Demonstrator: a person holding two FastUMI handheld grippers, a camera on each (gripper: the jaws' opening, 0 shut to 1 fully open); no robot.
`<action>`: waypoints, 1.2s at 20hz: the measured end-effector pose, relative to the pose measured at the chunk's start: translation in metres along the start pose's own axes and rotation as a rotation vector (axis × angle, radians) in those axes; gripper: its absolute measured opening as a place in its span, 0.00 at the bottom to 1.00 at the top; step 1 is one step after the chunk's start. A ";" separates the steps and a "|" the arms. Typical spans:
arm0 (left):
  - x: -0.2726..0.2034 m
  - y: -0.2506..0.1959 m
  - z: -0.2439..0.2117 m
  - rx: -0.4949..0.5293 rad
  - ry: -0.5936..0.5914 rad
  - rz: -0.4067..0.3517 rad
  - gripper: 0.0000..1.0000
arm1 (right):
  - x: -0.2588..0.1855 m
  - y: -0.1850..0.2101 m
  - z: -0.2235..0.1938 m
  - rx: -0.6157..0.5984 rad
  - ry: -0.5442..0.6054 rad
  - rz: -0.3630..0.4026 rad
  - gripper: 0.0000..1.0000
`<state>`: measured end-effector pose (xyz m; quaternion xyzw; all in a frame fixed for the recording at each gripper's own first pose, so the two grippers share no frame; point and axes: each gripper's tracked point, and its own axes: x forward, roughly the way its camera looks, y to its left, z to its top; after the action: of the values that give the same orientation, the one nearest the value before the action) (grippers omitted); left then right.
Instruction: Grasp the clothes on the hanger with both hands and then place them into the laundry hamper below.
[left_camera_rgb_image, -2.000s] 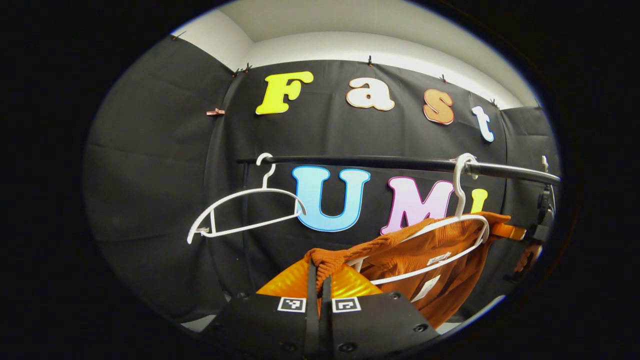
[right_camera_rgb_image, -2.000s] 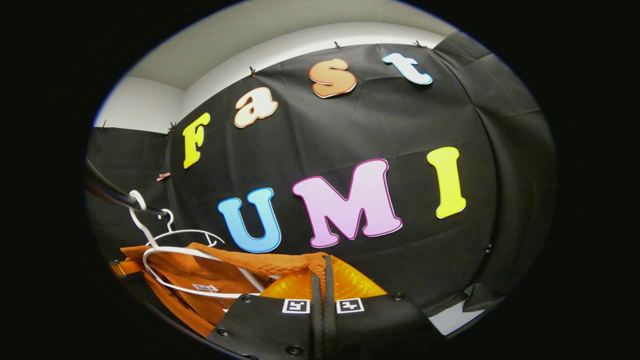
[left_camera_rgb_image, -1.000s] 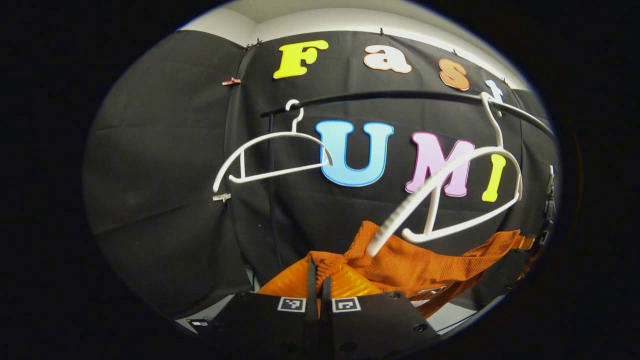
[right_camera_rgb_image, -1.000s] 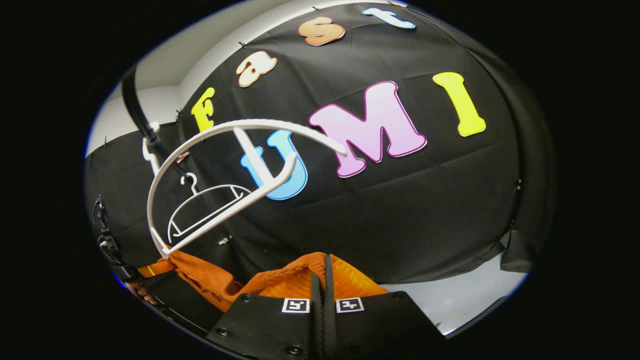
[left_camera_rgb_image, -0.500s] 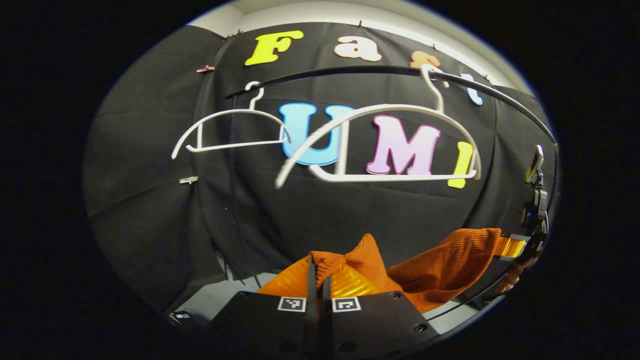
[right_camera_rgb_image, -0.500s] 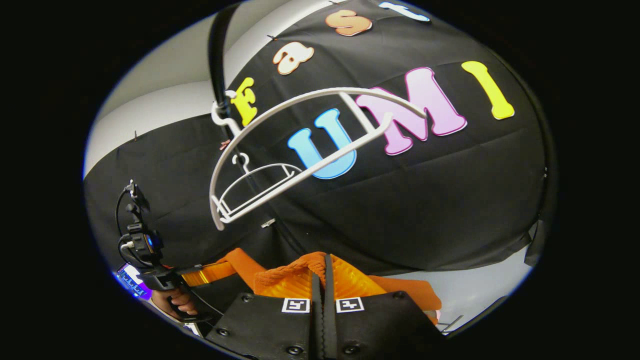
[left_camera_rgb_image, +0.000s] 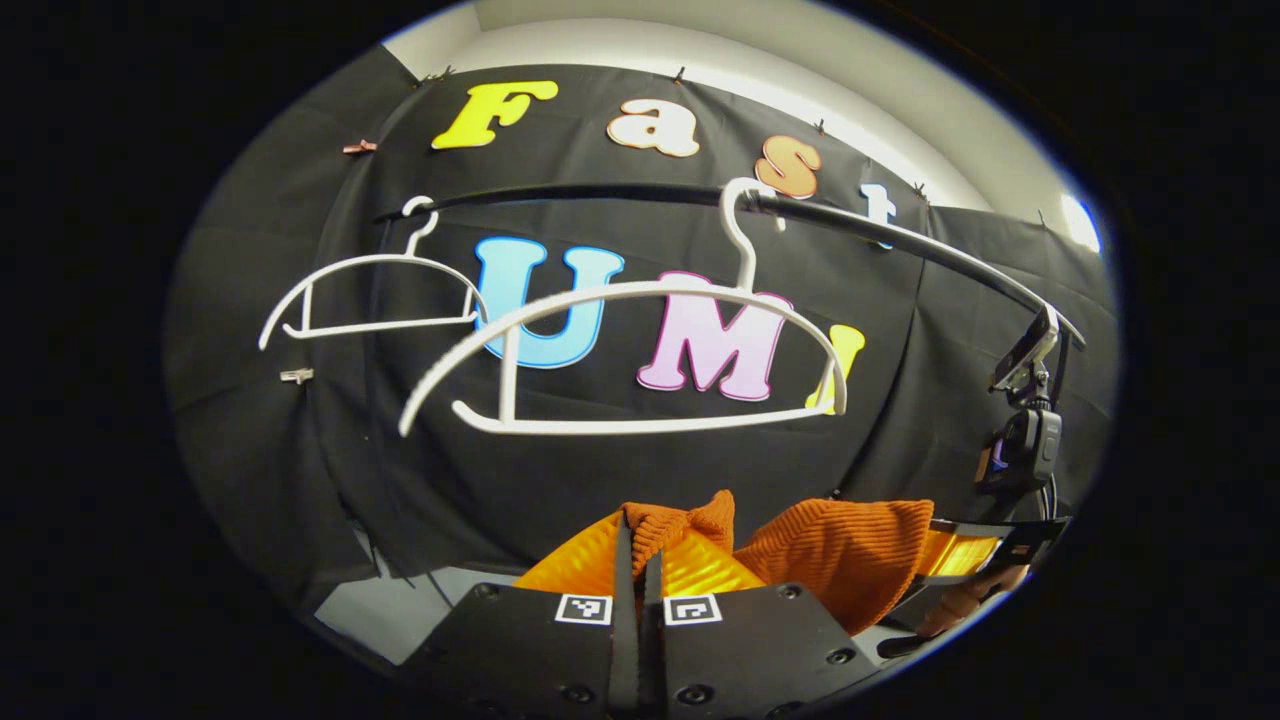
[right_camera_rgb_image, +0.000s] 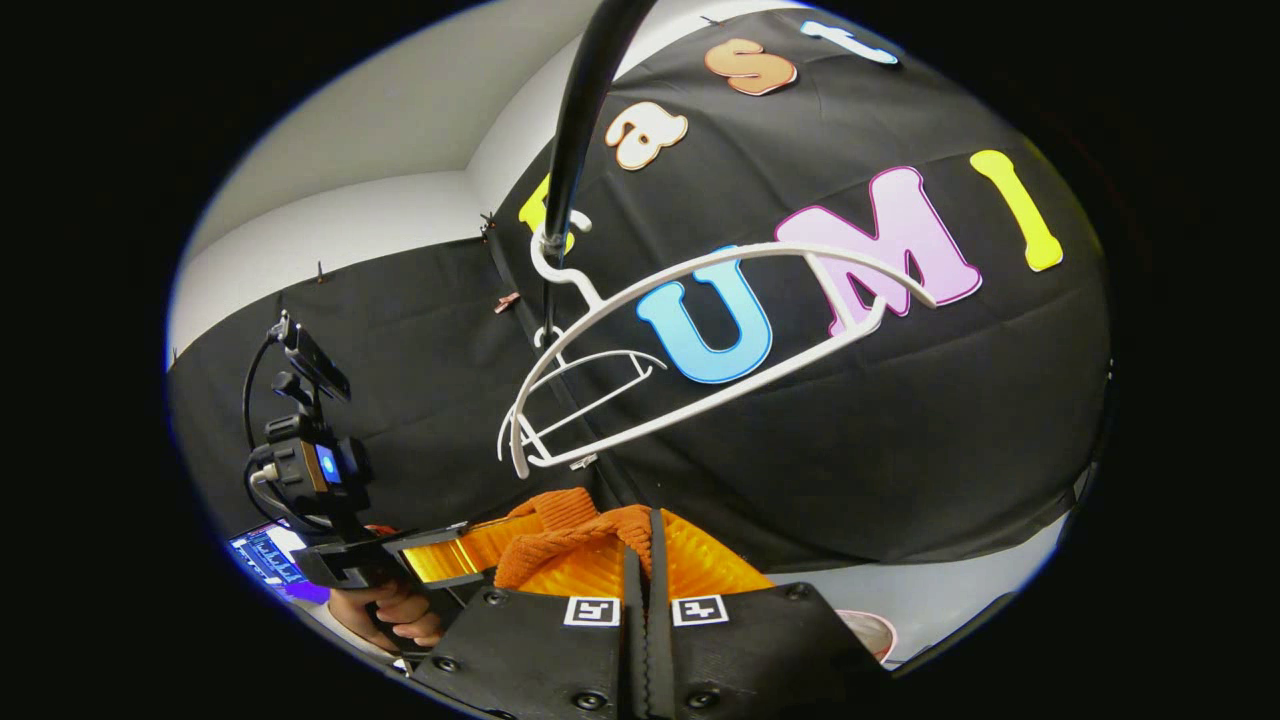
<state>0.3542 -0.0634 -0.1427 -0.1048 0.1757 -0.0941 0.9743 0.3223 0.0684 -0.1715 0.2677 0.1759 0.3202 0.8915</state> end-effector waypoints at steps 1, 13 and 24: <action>0.006 0.000 -0.013 -0.001 0.022 -0.009 0.05 | 0.000 -0.008 -0.011 0.007 0.021 -0.014 0.05; 0.074 0.045 -0.224 0.005 0.406 0.055 0.05 | 0.023 -0.150 -0.182 -0.052 0.403 -0.300 0.05; 0.054 0.084 -0.368 -0.025 0.754 0.132 0.05 | -0.012 -0.210 -0.307 -0.093 0.760 -0.491 0.05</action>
<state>0.2826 -0.0580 -0.5175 -0.0632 0.5291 -0.0612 0.8440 0.2645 0.0352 -0.5380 0.0414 0.5344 0.1826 0.8242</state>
